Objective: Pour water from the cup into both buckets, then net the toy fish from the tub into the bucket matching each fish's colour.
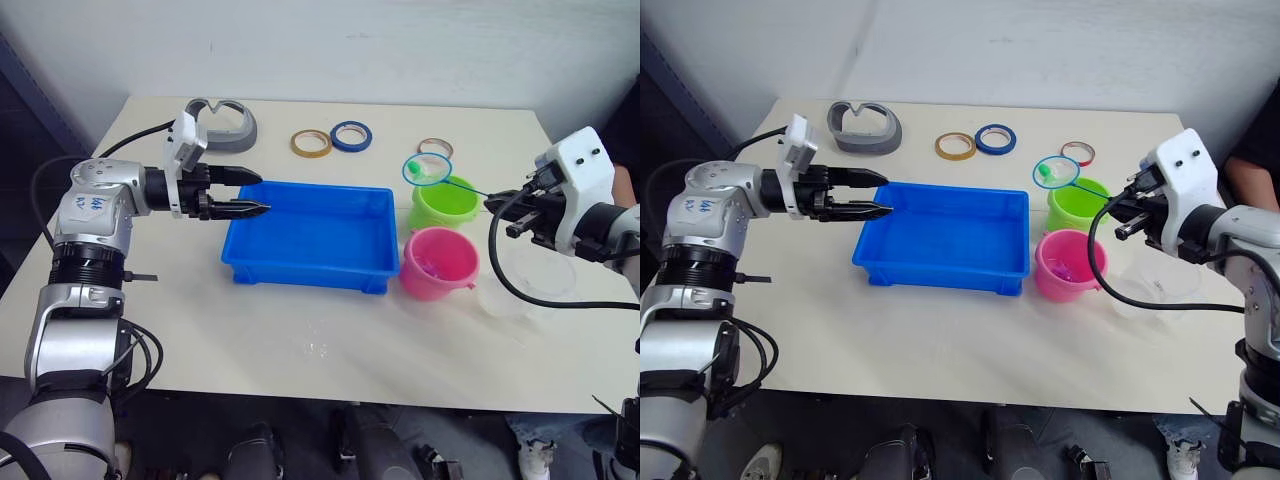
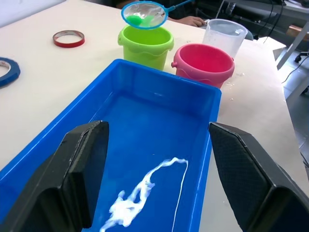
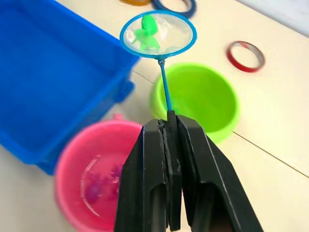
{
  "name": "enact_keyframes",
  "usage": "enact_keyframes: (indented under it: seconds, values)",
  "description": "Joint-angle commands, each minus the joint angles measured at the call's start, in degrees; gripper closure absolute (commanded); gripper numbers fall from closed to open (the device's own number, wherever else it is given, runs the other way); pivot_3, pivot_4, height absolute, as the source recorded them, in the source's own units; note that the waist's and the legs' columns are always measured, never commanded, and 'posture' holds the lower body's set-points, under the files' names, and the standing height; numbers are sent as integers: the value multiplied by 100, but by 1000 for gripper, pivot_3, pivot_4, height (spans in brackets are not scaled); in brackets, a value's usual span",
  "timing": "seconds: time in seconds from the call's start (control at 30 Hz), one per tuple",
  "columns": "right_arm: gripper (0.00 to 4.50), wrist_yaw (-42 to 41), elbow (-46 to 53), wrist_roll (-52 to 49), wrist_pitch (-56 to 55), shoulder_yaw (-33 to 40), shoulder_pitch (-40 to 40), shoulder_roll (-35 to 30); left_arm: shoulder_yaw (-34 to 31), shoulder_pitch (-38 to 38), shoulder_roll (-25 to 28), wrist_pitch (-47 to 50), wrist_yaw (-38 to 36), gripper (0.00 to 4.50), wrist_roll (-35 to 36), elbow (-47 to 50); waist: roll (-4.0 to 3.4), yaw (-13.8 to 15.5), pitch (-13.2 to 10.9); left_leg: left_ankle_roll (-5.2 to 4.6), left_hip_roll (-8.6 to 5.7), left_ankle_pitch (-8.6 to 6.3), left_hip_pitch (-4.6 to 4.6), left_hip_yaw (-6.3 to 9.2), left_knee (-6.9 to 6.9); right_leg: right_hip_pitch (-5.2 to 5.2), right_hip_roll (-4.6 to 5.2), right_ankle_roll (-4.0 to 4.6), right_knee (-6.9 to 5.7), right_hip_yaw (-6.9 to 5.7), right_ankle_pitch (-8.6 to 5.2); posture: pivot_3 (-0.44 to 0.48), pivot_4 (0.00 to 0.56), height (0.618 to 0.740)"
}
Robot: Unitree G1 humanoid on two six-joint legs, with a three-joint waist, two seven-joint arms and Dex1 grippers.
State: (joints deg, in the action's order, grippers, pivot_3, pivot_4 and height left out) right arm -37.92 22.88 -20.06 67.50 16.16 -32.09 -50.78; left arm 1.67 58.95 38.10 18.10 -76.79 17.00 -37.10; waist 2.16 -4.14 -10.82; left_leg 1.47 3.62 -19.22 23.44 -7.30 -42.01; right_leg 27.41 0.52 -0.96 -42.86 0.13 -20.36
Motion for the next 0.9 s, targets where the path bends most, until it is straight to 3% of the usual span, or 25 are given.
enact_keyframes:
  seconds: [0.03, 0.27, 0.9]
  values:
    - [4500, 123, -207, 245, -525, -20, 95, -251, -34, 209, 3, -133, -82, 904, -75, -60, 0, -9, 0, 0, 0, 0, 0, -1, 1, 1, -1, 0, 0, 1, 0, 0, 150, 693]
    - [4500, 340, -768, 1400, -2169, -932, 739, -928, -84, 189, 11, -111, -112, 904, -135, -35, -1, -6, -1, 1, 0, 0, -2, -6, 4, 1, -1, -1, 0, 6, 0, 0, 150, 693]
    - [4500, 374, -644, 3950, -4911, -1774, 1259, -1904, -105, 168, 67, -99, -103, 904, -157, -17, -5, -23, -3, 4, 2, 2, -10, -18, 1, 2, -2, -2, -9, 15, -1, 0, 150, 693]
